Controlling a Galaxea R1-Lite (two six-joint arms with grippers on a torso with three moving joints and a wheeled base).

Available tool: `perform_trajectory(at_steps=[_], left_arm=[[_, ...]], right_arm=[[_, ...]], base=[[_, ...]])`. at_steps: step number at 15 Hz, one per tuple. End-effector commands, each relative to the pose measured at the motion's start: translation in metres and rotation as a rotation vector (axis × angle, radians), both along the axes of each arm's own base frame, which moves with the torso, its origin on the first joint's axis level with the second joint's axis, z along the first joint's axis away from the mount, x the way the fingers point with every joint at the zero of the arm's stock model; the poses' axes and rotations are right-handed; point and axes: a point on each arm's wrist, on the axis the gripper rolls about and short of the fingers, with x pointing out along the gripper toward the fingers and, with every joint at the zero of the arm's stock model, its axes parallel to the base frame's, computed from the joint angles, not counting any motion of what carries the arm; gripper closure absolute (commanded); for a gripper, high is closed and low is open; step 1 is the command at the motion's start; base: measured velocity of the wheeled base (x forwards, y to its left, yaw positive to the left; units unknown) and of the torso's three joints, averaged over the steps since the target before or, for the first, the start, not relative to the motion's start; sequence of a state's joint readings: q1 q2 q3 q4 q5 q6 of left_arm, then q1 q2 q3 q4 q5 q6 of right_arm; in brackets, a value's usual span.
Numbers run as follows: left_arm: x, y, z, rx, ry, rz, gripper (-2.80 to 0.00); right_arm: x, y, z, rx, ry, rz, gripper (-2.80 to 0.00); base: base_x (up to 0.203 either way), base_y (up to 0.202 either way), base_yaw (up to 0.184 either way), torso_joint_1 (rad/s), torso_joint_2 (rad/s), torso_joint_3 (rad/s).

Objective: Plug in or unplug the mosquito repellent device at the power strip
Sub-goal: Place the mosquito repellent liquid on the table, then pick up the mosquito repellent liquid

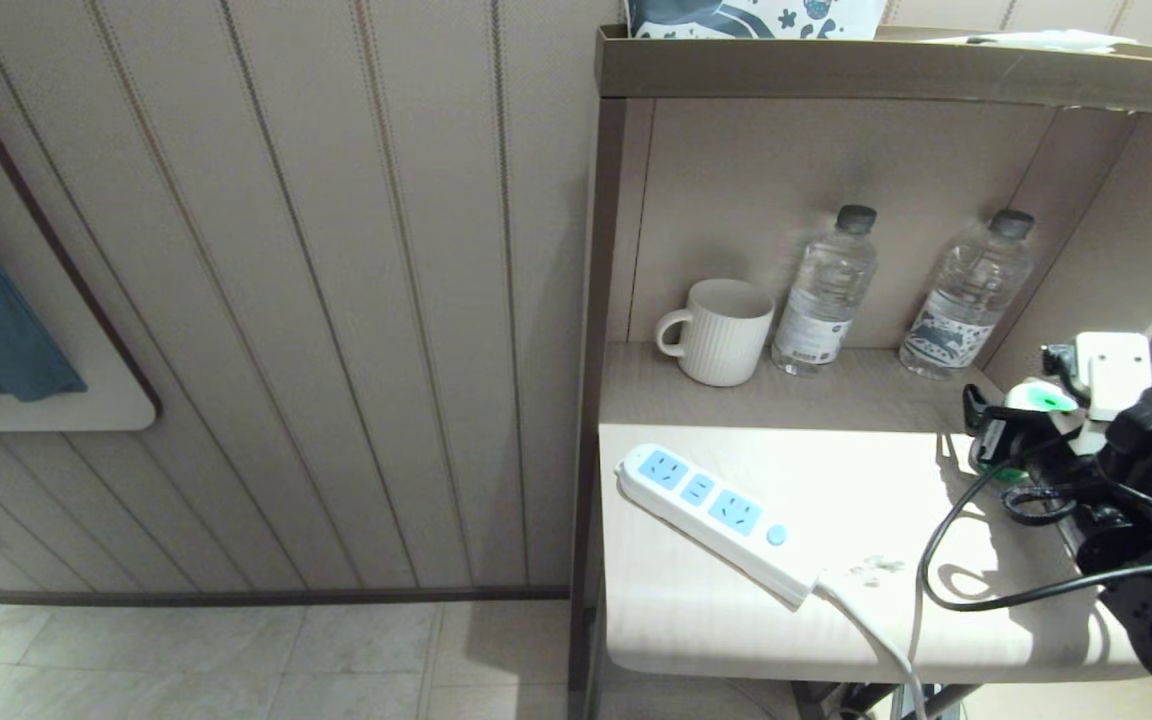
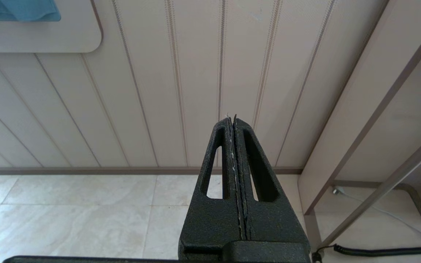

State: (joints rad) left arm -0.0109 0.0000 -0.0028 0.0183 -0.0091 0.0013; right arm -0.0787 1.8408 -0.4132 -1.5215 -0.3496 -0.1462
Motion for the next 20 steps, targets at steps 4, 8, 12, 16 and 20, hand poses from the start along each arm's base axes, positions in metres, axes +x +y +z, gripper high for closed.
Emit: perform_trajectory(at_steps=[4,8,12,16,20], left_arm=[[0.0,0.0,0.0,-0.001,0.001,0.0,0.0],[0.0,0.0,0.0,-0.001,0.001,0.0,0.0],[0.0,0.0,0.0,0.0,0.001,0.0,0.0],[0.0,0.0,0.0,0.0,0.001,0.0,0.0],[0.0,0.0,0.0,-0.001,0.001,0.0,0.0]], right_arm=[[-0.036,0.009,0.041,-0.038,-0.163,0.022,-2.8],[-0.064,0.011,0.067,-0.06,-0.249,0.031,-2.8],[-0.107,0.014,0.087,-0.072,-0.215,0.031,0.0],[-0.167,0.017,0.087,-0.04,-0.016,0.096,0.0],[-0.222,0.021,0.06,0.031,0.095,0.232,0.0]], base=[[0.0,0.0,0.0,0.0,0.0,0.0],[0.0,0.0,0.0,0.0,0.0,0.0],[0.0,0.0,0.0,0.0,0.0,0.0],[0.0,0.0,0.0,0.0,0.0,0.0],[0.0,0.0,0.0,0.0,0.0,0.0]])
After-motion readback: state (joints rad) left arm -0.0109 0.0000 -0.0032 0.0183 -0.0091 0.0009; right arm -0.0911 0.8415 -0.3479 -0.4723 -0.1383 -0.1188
